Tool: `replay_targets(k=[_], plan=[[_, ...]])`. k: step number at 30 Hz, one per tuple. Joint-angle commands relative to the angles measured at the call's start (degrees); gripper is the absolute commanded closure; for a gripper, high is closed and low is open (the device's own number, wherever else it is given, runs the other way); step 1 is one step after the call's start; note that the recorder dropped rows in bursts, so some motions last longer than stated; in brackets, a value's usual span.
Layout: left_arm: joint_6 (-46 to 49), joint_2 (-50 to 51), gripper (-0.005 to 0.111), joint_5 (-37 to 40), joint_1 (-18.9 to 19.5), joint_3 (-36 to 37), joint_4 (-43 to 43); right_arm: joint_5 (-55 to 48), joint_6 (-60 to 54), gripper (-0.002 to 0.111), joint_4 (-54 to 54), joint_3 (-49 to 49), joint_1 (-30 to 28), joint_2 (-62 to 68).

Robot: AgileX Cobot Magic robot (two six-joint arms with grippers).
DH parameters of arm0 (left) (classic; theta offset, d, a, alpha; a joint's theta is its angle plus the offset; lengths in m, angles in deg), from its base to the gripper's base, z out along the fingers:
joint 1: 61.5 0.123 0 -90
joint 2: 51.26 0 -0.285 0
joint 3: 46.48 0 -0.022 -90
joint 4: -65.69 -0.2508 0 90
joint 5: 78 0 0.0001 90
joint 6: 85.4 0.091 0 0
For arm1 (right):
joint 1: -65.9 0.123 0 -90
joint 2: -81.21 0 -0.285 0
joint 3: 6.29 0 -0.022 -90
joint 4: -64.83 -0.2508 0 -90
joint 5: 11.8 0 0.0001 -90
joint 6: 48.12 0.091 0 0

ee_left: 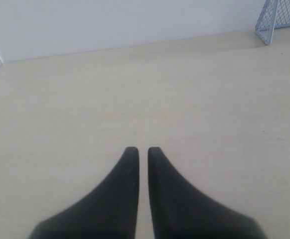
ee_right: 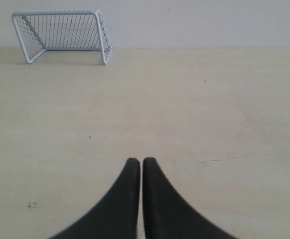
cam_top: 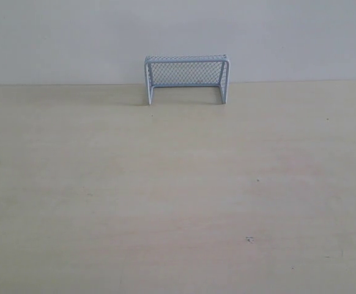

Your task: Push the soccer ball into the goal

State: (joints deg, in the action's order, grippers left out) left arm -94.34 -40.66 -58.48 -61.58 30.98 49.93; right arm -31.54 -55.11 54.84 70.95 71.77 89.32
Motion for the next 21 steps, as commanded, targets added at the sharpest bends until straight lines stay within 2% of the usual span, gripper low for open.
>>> replay_targets(k=[1,8,21], plan=[[-0.5,0.3,0.1,-0.2,-0.5,-0.2,0.0,0.0,0.7,0.108,0.2,0.0,-0.2,-0.3],[-0.5,0.3,0.1,-0.2,-0.5,-0.2,0.0,-0.2,7.0,0.108,5.5,0.0,-0.2,-0.3],[-0.5,0.3,0.1,-0.2,-0.5,-0.2,0.0,-0.2,8.4,0.108,7.0,0.0,-0.2,-0.3]])
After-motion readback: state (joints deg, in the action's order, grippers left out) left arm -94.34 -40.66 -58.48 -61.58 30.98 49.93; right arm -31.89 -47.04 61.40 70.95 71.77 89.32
